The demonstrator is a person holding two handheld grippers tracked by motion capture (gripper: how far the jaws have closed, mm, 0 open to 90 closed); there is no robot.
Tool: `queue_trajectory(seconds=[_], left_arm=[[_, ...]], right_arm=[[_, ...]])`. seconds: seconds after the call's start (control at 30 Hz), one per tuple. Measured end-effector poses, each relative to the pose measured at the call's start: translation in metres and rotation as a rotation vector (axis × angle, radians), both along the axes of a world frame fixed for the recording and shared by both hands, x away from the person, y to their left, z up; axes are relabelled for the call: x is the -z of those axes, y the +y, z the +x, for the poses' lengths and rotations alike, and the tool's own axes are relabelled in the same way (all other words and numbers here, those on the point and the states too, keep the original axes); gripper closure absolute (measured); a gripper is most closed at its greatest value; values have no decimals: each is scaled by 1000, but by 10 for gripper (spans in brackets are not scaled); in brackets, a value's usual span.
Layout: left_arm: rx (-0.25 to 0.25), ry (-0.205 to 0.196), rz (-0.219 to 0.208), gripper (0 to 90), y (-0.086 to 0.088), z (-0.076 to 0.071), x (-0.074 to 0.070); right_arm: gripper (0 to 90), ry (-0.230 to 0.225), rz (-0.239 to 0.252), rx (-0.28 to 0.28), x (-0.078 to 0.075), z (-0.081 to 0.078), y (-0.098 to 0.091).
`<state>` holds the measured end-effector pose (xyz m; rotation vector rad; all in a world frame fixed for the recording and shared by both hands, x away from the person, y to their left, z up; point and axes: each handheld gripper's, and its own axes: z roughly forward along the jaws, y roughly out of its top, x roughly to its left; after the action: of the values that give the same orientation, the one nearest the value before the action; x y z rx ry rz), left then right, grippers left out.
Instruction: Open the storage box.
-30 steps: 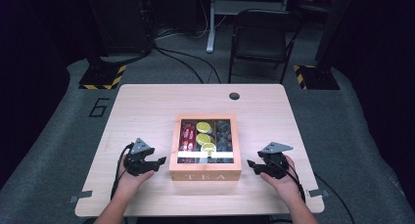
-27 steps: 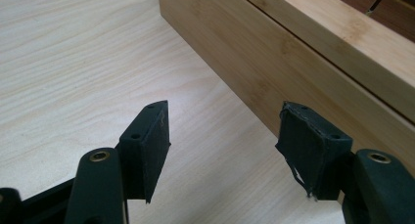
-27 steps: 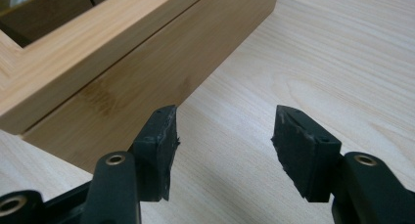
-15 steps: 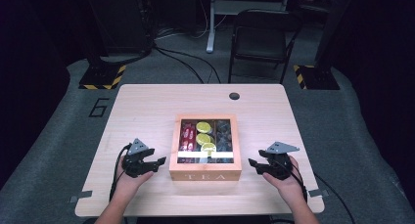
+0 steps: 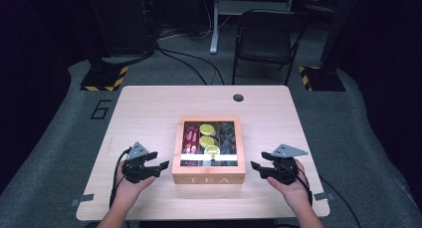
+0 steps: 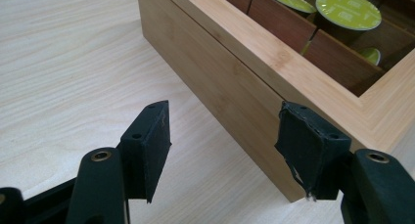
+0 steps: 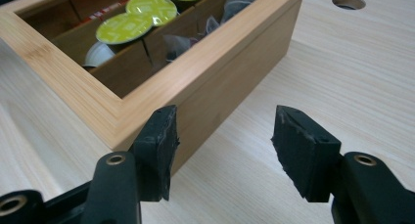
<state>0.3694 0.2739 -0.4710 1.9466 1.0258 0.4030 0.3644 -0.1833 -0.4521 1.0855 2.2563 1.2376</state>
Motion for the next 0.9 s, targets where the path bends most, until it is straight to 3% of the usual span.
queue_trajectory(seconds=[0.13, 0.2, 0.47, 0.9], left_arm=[[10, 0, -14, 367, -2, -5, -3], [26, -11, 8, 367, -5, -9, -5], [55, -25, 9, 368, -13, -19, -9], [80, -31, -29, 366, -14, -28, -14]], right_arm=[[405, -8, 17, -7, -4, -3, 3], [404, -10, 30, -20, -5, -7, 6], [398, -36, 24, -63, -9, -18, 17], [398, -41, 13, -94, -9, -22, 27]])
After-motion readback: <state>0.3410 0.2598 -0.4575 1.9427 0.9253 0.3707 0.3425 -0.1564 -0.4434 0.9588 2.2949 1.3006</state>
